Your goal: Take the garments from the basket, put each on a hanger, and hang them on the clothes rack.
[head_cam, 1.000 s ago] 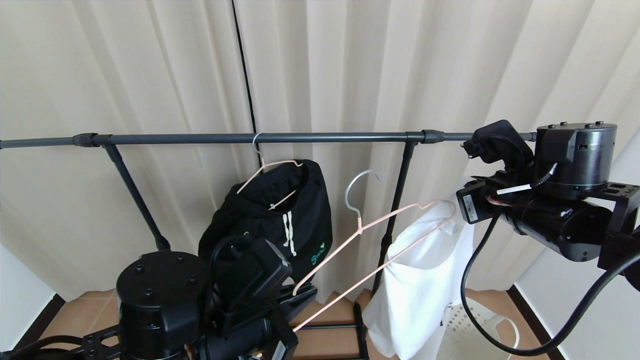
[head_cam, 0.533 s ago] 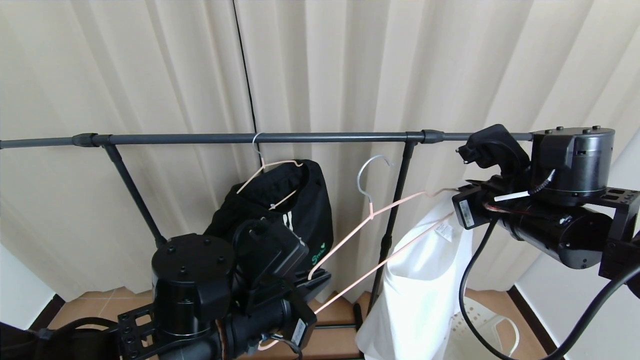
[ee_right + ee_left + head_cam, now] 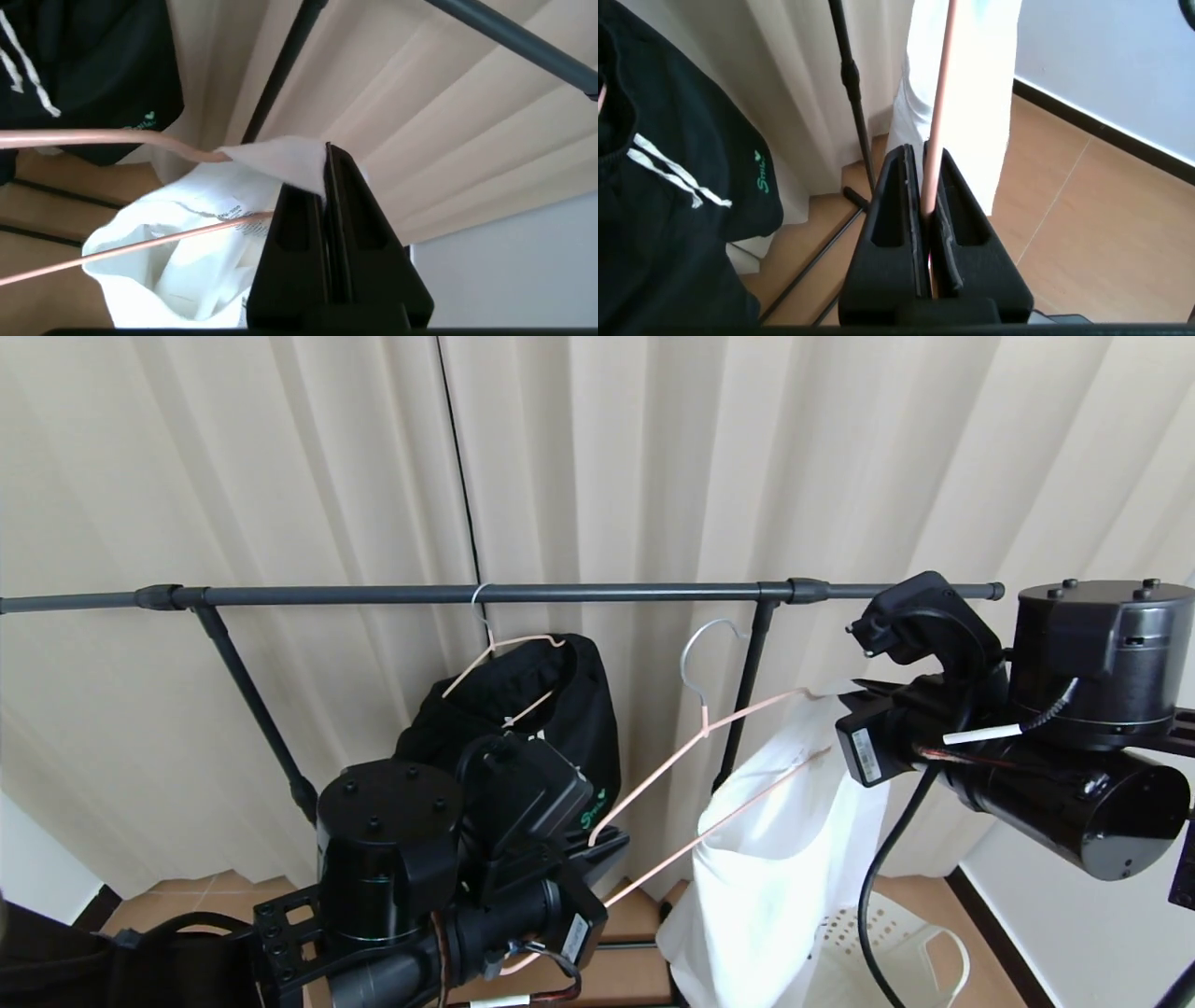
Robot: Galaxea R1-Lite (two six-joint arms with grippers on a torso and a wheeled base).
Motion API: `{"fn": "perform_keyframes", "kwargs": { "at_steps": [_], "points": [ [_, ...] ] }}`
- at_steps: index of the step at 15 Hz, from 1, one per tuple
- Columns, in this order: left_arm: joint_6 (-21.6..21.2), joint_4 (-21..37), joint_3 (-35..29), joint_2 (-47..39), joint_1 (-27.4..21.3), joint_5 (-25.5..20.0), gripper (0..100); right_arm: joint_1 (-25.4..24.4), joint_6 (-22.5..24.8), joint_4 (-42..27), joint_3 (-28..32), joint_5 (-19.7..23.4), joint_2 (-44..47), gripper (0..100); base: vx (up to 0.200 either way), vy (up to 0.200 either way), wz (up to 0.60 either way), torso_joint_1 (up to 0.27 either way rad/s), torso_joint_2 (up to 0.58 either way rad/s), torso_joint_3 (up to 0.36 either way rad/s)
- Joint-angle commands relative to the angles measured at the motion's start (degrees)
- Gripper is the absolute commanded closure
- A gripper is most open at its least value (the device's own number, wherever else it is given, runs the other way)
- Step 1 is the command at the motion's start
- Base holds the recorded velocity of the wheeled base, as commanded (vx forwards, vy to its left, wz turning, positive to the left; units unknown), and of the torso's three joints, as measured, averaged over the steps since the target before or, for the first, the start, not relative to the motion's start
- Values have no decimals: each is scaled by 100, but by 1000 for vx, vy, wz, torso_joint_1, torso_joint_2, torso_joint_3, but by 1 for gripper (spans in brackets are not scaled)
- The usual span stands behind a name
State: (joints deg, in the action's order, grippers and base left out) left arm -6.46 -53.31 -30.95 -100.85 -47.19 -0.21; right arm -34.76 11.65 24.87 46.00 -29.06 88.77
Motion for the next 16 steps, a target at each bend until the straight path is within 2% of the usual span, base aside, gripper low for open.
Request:
{"fn": "perform_keyframes", "kwargs": {
  "at_steps": [1, 4, 9, 10, 16],
  "points": [
    [-4, -4, -43, -84, -1, 3, 100, -260, -5, 9, -82, 15, -123, 100, 0, 0, 0, 0, 0, 0],
    [-4, -4, -95, -154, -1, -6, 100, -699, -49, 9, -143, 15, -167, 100, 0, 0, 0, 0, 0, 0],
    [-4, -4, -104, -163, -10, -6, 100, -954, -93, 18, -187, 32, -220, 100, 0, 0, 0, 0, 0, 0],
    [-4, -4, -113, -163, -10, -6, 100, -1306, -427, 141, -179, 15, -211, 100, 0, 0, 0, 0, 0, 0],
    [-13, -13, -51, -154, -10, 3, 100, -1789, -691, 510, -170, 6, -176, 100, 0, 0, 0, 0, 0, 0]
  ]
}}
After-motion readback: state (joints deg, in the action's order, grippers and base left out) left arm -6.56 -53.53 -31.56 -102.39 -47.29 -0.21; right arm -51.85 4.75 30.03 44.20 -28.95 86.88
